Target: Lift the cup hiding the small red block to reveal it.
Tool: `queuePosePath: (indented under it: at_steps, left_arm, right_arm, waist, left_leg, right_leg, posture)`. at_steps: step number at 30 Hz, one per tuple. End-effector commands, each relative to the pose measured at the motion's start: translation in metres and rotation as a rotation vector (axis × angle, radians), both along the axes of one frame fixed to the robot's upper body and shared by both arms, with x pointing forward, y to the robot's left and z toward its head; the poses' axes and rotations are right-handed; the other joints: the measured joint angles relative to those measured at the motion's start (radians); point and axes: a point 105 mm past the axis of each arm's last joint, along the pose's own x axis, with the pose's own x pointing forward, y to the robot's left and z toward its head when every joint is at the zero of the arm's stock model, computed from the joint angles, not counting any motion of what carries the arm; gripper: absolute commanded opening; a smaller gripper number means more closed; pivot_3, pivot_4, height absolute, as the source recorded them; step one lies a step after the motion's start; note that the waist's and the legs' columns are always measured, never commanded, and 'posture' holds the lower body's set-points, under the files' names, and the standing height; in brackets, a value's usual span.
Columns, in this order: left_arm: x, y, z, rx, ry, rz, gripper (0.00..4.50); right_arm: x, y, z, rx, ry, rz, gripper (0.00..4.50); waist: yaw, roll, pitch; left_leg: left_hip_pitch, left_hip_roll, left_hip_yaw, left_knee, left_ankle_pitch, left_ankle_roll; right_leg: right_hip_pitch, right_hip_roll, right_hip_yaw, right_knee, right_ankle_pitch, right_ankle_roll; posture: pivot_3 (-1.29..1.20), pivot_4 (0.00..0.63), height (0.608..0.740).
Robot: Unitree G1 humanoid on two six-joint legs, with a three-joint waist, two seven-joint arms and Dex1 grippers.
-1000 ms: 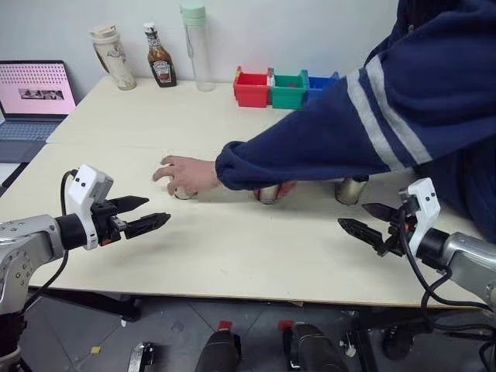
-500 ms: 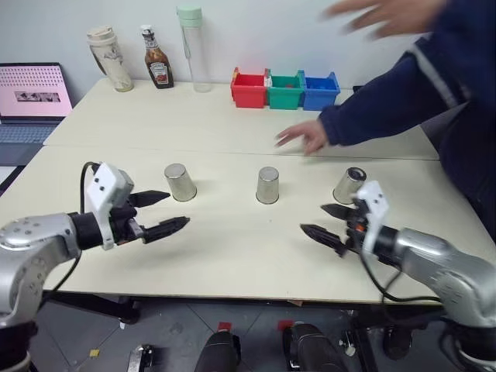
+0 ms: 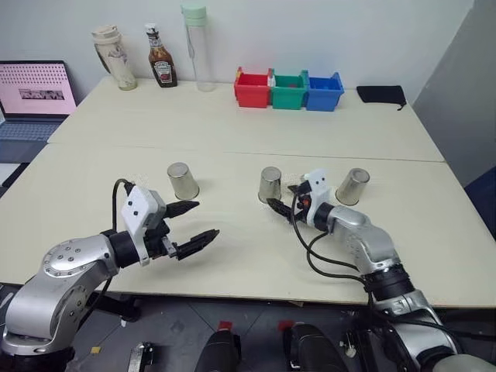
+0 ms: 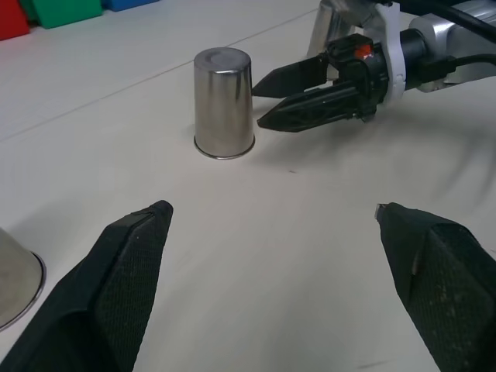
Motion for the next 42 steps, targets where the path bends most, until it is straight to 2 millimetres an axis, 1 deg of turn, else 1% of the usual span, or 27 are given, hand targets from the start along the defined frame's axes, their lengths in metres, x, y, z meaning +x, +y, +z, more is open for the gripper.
queuePosePath:
  at_steps: [1, 3, 5, 8, 10, 15, 18, 19, 21, 23, 24, 25, 27, 28, 29, 31, 33, 35, 38, 39, 42]
  left_arm:
    - [-0.001, -0.007, 0.001, -0.006, -0.027, -0.013, 4.47]
    - [-0.002, -0.008, 0.0, -0.007, -0.022, -0.015, 4.47]
    - [-0.002, -0.005, -0.003, -0.012, -0.008, -0.005, 4.47]
    - [-0.002, -0.001, -0.004, -0.005, -0.008, 0.002, 4.47]
    - [0.001, 0.0, -0.003, -0.009, -0.013, 0.008, 4.47]
    - [0.005, -0.002, -0.003, -0.007, -0.005, -0.002, 4.47]
    - [0.006, -0.003, -0.003, -0.01, -0.003, -0.009, 4.5]
    - [0.006, -0.003, -0.003, -0.009, -0.002, -0.012, 4.5]
    - [0.006, -0.004, -0.004, -0.01, 0.0, -0.016, 4.5]
    - [0.008, -0.005, -0.004, -0.013, 0.001, -0.018, 4.5]
    - [0.008, -0.005, -0.004, -0.013, 0.001, -0.019, 4.5]
    - [0.008, -0.005, -0.004, -0.014, 0.001, -0.02, 4.5]
    - [0.006, -0.005, -0.004, -0.015, 0.007, -0.027, 4.5]
    - [0.006, -0.006, -0.005, -0.014, 0.011, -0.031, 4.5]
    - [0.005, -0.006, -0.005, -0.014, 0.013, -0.034, 4.5]
    - [0.006, -0.005, -0.005, -0.004, 0.01, -0.038, 4.5]
    - [0.007, -0.005, -0.004, 0.002, 0.006, -0.046, 4.5]
    - [0.008, -0.005, -0.004, 0.007, 0.002, -0.049, 4.5]
    - [0.011, -0.006, -0.004, 0.006, 0.0, -0.05, 4.5]
    - [0.012, -0.007, -0.004, 0.005, 0.0, -0.053, 4.5]
    - [0.015, -0.009, -0.004, 0.005, -0.001, -0.058, 4.5]
  right_arm:
    - [0.015, 0.002, 0.015, 0.014, -0.074, -0.015, 4.5]
    - [0.02, 0.006, 0.016, 0.017, -0.082, -0.016, 4.5]
    - [0.02, 0.015, 0.017, 0.029, -0.083, 0.012, 4.5]
    - [0.015, 0.029, 0.016, 0.036, -0.084, 0.072, 4.5]
    - [0.015, 0.035, 0.018, 0.033, -0.094, 0.086, 4.5]
    - [0.029, 0.029, 0.019, 0.025, -0.113, 0.013, 4.5]
    - [0.032, 0.024, 0.021, 0.023, -0.134, -0.011, 4.0]
    - [0.032, 0.024, 0.021, 0.022, -0.139, -0.014, 3.69]
    - [0.031, 0.023, 0.022, 0.019, -0.149, -0.012, 3.25]
    - [0.029, 0.024, 0.027, 0.032, -0.172, -0.007, 2.82]
    - [0.028, 0.024, 0.031, 0.042, -0.183, -0.007, 2.7]
    - [0.028, 0.024, 0.034, 0.049, -0.189, -0.007, 2.7]
    - [0.021, 0.024, 0.054, 0.118, -0.19, 0.001, 2.7]
    - [0.015, 0.026, 0.068, 0.158, -0.192, 0.02, 2.7]
    - [0.01, 0.027, 0.077, 0.182, -0.192, 0.035, 2.7]
    - [0.006, 0.019, 0.094, 0.209, -0.193, -0.002, 2.7]
    - [0.014, 0.002, 0.095, 0.177, -0.187, -0.104, 2.7]
    - [0.023, -0.014, 0.083, 0.076, -0.196, -0.193, 2.7]
    - [0.043, -0.046, 0.062, -0.003, -0.165, -0.368, 2.7]
    - [0.047, -0.053, 0.056, -0.018, -0.155, -0.4, 2.7]
    - [0.054, -0.059, 0.04, -0.035, -0.122, -0.424, 2.7]
  waist:
    - [-0.001, 0.0, 0.0]
    - [-0.001, 0.0, 0.0]
    - [-0.002, 0.0, 0.0]
    - [-0.002, 0.0, 0.0]
    - [-0.002, 0.0, 0.0]
    - [-0.001, 0.0, 0.0]
    - [-0.002, 0.0, 0.0]
    - [-0.002, 0.0, 0.0]
    - [-0.002, 0.0, 0.0]
    - [-0.002, 0.0, 0.0]
    - [-0.002, 0.0, 0.0]
    - [-0.002, 0.0, 0.0]
    - [-0.003, 0.001, 0.0]
    - [-0.002, 0.001, 0.0]
    - [-0.002, 0.001, 0.001]
    - [-0.002, 0.001, 0.001]
    - [-0.002, 0.001, 0.001]
    - [0.001, 0.001, 0.0]
    - [0.0, 0.001, 0.001]
    - [-0.001, 0.001, 0.001]
    - [-0.003, 0.001, 0.001]
  left_leg:
    - [0.0, 0.0, 0.0, 0.0, 0.0, 0.0]
    - [0.001, 0.0, 0.001, 0.0, 0.0, 0.0]
    - [0.001, 0.0, 0.0, 0.0, 0.0, 0.0]
    - [0.002, 0.0, 0.0, 0.0, 0.0, 0.0]
    - [0.003, 0.001, -0.001, 0.0, 0.0, 0.0]
    - [0.004, 0.001, 0.0, 0.0, 0.001, -0.001]
    - [0.005, 0.0, 0.0, 0.0, 0.001, -0.001]
    - [0.004, 0.0, 0.0, 0.0, 0.001, -0.001]
    - [0.004, 0.0, 0.0, 0.0, 0.001, -0.001]
    - [0.004, 0.0, 0.0, 0.0, 0.001, -0.001]
    - [0.004, 0.0, 0.0, 0.0, 0.001, -0.001]
    - [0.004, 0.0, 0.0, 0.0, 0.001, -0.001]
    - [0.004, 0.001, 0.0, 0.0, 0.001, -0.001]
    - [0.004, 0.001, 0.0, 0.0, 0.001, -0.001]
    - [0.004, 0.001, 0.0, 0.0, 0.001, -0.001]
    - [0.002, 0.001, -0.001, 0.0, 0.001, -0.001]
    - [0.002, 0.001, -0.003, 0.0, 0.001, -0.001]
    - [0.003, 0.001, -0.004, 0.0, 0.001, -0.001]
    - [0.003, 0.0, -0.003, 0.0, 0.001, -0.002]
    - [0.003, 0.0, -0.002, 0.0, 0.001, -0.002]
    - [0.003, 0.0, 0.001, 0.0, 0.001, -0.002]
  right_leg:
    - [0.0, 0.0, 0.0, 0.0, 0.0, 0.0]
    - [0.0, 0.0, 0.0, 0.002, 0.0, 0.0]
    - [0.0, 0.0, 0.0, 0.004, 0.0, -0.001]
    - [0.0, 0.0, 0.001, 0.006, -0.001, -0.002]
    - [-0.001, 0.0, 0.001, 0.007, -0.002, -0.003]
    - [0.0, 0.0, 0.0, 0.008, -0.002, -0.003]
    - [0.0, 0.001, 0.0, 0.008, -0.002, -0.003]
    - [0.0, 0.001, 0.001, 0.008, -0.002, -0.003]
    - [0.0, 0.001, 0.001, 0.008, -0.002, -0.003]
    - [0.0, 0.0, 0.001, 0.008, -0.002, -0.003]
    - [0.0, 0.0, 0.001, 0.008, -0.002, -0.003]
    - [0.0, 0.0, 0.0, 0.008, -0.002, -0.003]
    - [0.0, 0.0, 0.001, 0.008, -0.002, -0.003]
    - [-0.001, 0.0, 0.001, 0.008, -0.002, -0.003]
    - [-0.001, -0.001, 0.001, 0.008, -0.002, -0.004]
    - [-0.002, -0.001, 0.0, 0.008, -0.002, -0.004]
    - [-0.002, -0.001, 0.0, 0.009, -0.003, -0.004]
    - [-0.001, -0.001, 0.0, 0.009, -0.003, -0.005]
    - [0.0, -0.001, 0.0, 0.008, -0.004, -0.005]
    - [-0.001, -0.001, 0.0, 0.008, -0.004, -0.004]
    - [-0.001, 0.001, 0.001, 0.008, -0.003, -0.005]
  posture:
    - [0.0, 0.15, 0.74]
    - [0.0, 0.15, 0.74]
    - [0.0, 0.15, 0.74]
    - [0.0, 0.15, 0.74]
    - [0.0, 0.15, 0.74]
    - [0.0, 0.15, 0.74]
    - [0.0, 0.15, 0.74]
    - [0.0, 0.15, 0.74]
    - [0.0, 0.15, 0.74]
    - [0.0, 0.15, 0.74]
    - [0.0, 0.15, 0.74]
    - [0.0, 0.15, 0.74]
    - [0.0, 0.15, 0.74]
    - [0.0, 0.15, 0.74]
    - [0.0, 0.15, 0.74]
    - [0.0, 0.15, 0.74]
    - [0.0, 0.15, 0.74]
    - [0.0, 0.15, 0.74]
    - [0.0, 0.15, 0.74]
    - [0.0, 0.15, 0.74]
    - [0.0, 0.15, 0.74]
